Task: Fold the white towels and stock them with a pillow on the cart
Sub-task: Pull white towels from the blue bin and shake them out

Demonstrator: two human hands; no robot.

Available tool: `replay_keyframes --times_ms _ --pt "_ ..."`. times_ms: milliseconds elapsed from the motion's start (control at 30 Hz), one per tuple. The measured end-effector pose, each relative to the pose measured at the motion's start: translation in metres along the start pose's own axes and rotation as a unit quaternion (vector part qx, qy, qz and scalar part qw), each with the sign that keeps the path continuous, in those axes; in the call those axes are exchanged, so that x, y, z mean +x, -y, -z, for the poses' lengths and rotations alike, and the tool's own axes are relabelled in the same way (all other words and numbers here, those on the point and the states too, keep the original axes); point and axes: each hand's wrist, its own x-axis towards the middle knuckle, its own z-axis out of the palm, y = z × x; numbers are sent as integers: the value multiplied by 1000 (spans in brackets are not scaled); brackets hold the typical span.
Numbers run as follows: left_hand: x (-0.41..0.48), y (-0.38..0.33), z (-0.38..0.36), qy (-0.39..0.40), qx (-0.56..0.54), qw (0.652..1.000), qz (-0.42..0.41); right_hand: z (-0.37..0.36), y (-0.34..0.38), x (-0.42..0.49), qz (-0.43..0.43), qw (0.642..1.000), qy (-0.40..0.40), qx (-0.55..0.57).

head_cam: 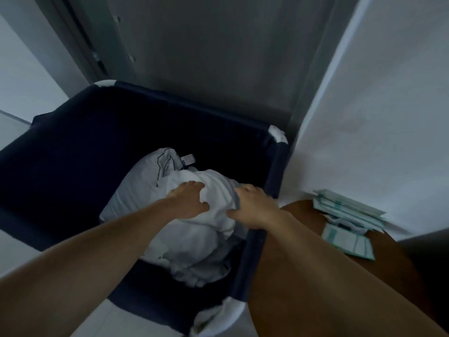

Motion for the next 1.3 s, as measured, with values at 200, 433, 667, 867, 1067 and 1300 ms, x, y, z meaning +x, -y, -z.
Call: replay_keyframes --times_ms 200,433,667,867,1067,1300 --pt "54 111 -9 41 -31 998 35 -59 53 113 -28 998 57 10" --pt "94 173 -44 65 -66 995 28 -143 72 193 -62 994 88 -10" --pt "116 181 -51 44 -77 996 0 -197 49 206 -71 996 26 -40" --pt "109 161 -39 24 -30 999 -28 -145 64 189 -110 993 0 33" --pt "77 123 -5 -10 -7 998 -67 -50 69 136 -86 970 -142 177" --pt "32 53 47 -130 -46 986 -94 55 62 30 -92 683 -245 682"
